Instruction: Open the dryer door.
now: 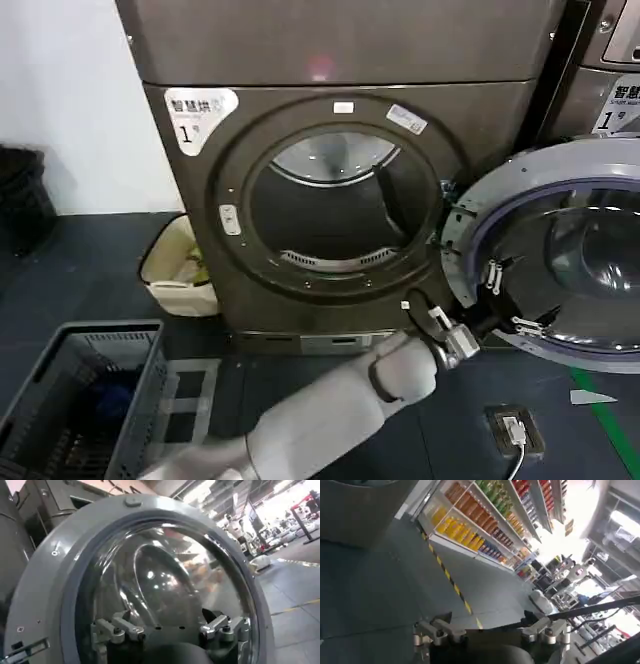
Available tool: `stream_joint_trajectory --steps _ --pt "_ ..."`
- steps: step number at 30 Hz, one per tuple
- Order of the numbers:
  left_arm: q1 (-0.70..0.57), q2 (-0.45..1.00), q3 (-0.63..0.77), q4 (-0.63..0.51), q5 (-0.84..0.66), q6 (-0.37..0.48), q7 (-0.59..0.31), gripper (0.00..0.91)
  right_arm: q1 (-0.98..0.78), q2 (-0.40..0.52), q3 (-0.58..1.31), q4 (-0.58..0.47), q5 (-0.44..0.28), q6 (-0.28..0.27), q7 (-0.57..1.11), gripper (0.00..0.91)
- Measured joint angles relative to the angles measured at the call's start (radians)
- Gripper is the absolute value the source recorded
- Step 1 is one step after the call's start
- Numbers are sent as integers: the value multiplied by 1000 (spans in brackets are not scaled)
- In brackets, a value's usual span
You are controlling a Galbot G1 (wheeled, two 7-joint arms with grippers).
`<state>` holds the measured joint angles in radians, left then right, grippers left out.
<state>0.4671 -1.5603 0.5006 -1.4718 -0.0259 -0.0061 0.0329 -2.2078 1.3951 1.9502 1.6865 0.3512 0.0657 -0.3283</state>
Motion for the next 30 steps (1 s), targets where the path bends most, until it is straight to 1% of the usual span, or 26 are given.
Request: stream_joint_trajectory --steps 5,9,16,20,22,26,28,30 --pt "13 40 4 -54 -51 51 55 907 0 5 0 3 0 -2 0 907" --pt "32 110 -3 -139 -86 90 71 907 3 5 0 0 -2 -5 4 907" --pt "75 298 -11 -313 -134 111 101 907 17 6 0 -6 -8 -19 15 907" --pt "113 413 -37 -422 -206 149 127 907 25 10 8 -7 6 -25 30 907" --pt "140 468 -57 -469 -230 151 135 907 27 13 14 -3 8 -30 30 907" --pt "212 579 -120 -555 -268 151 144 907 36 17 28 13 8 -60 38 907" --pt "259 633 -165 -591 -289 158 144 907 41 21 33 22 3 -85 51 907" --pt "311 683 -218 -621 -315 183 142 907 50 28 41 35 -14 -117 65 907"
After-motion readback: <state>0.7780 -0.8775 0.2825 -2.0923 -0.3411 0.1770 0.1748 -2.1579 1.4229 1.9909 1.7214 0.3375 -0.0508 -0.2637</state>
